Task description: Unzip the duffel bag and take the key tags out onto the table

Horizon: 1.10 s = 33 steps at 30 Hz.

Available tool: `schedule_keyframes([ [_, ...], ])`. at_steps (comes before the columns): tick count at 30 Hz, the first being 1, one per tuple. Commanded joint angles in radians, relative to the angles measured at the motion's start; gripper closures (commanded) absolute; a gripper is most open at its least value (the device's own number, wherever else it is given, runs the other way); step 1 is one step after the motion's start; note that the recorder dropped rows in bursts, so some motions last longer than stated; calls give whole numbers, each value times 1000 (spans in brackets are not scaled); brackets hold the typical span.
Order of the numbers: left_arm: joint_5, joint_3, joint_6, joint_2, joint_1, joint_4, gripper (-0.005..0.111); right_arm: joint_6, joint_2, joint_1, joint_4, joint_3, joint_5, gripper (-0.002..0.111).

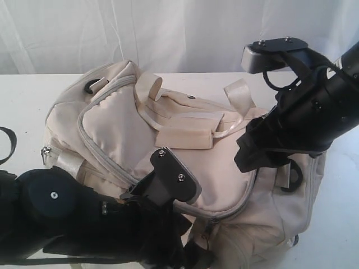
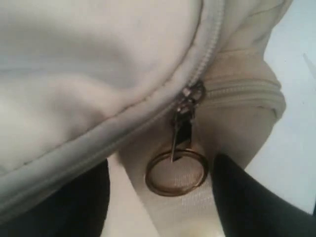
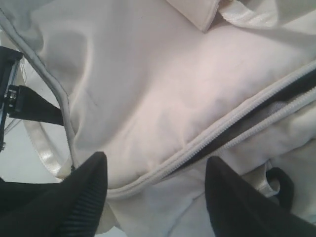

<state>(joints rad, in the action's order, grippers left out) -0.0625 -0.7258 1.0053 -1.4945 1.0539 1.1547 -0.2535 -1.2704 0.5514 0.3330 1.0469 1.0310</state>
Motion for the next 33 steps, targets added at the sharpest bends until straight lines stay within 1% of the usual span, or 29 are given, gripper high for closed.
schedule_keyframes([
  [1,15,-4,-5,2,7,14,63,-12,2,-5,5,-36,-41,53],
  [2,20,-4,-5,2,7,14,73,-12,2,-5,5,-40,-48,53],
  [4,46,-9,-5,2,7,14,83,-12,2,-5,5,-41,-55,53],
  [6,82,-24,-5,2,7,14,87,-12,2,-5,5,-41,-60,53],
  [12,121,-32,-5,38,7,11,87,-12,-16,-5,5,-44,-60,53],
  [22,138,-32,-3,91,7,9,87,-12,-49,-5,5,-48,-61,53],
  [29,224,-32,-3,91,7,-34,87,-12,-49,-5,7,-48,-60,53],
  [33,231,-32,-3,91,7,-42,87,-12,-49,-5,7,-48,-60,53],
])
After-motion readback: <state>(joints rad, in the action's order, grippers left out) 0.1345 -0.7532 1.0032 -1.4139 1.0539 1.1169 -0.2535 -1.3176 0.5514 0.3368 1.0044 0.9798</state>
